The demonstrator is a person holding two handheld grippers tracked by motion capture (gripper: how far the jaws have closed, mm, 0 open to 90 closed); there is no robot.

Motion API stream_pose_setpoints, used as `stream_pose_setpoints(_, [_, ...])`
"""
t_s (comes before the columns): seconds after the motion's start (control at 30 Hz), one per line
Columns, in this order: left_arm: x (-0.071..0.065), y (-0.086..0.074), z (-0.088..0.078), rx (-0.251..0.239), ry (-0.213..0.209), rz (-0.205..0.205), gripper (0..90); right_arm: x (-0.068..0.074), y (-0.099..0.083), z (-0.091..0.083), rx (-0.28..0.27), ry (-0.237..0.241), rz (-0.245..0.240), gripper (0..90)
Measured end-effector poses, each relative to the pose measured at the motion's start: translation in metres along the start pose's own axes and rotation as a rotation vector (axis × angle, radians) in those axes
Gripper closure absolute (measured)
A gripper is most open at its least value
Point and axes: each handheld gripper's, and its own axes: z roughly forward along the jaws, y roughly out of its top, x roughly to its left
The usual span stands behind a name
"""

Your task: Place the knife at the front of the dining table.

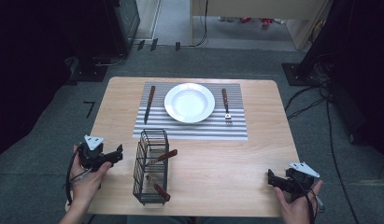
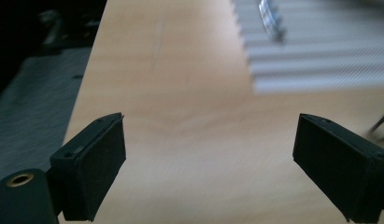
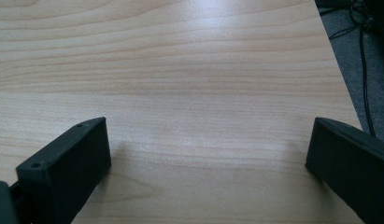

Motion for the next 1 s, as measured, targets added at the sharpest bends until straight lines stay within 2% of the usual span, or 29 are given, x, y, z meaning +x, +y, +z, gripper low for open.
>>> stream_pose_setpoints(0.03, [-0.004, -0.005, 0.004, 0.024, 0.036, 0.026, 9.6, 0.000, 0.000, 0.000, 0.001, 0.000, -0.001, 0.0])
stream_pose_setpoints(0.07, [-0.005, -0.010, 0.006, 0.029, 0.021, 0.012, 9.6, 0.000, 0.000, 0.000, 0.002, 0.000, 0.001, 0.0])
stream_pose_setpoints(0.1, [-0.005, -0.015, 0.007, 0.028, -0.022, -0.016, 9.6, 0.000, 0.000, 0.000, 0.002, 0.000, 0.001, 0.0])
stream_pose_setpoints(0.13, [-0.005, -0.019, 0.008, 0.037, -0.040, -0.033, 9.6, 0.000, 0.000, 0.000, 0.002, 0.000, 0.000, 0.0])
stream_pose_setpoints(0.3, [-0.008, -0.031, 0.012, 0.051, -0.039, -0.057, 9.6, 0.000, 0.000, 0.000, 0.002, 0.000, 0.000, 0.0])
stream_pose_setpoints(0.47, [-0.012, -0.042, 0.010, -0.018, -0.037, -0.090, 12.5, 0.000, 0.000, 0.000, 0.001, 0.000, 0.000, 0.0])
stream_pose_setpoints(0.53, [-0.011, -0.042, 0.010, -0.015, -0.047, -0.099, 13.5, 0.000, 0.000, 0.000, 0.002, 0.000, 0.000, 0.0])
stream_pose_setpoints(0.6, [-0.008, -0.041, 0.012, -0.007, -0.093, -0.108, 13.5, 0.000, 0.000, 0.000, 0.001, 0.000, 0.000, 0.0])
stream_pose_setpoints(1.0, [-0.008, -0.040, 0.013, -0.010, -0.106, -0.097, 13.2, 0.000, 0.000, 0.000, 0.001, 0.000, 0.000, 0.0])
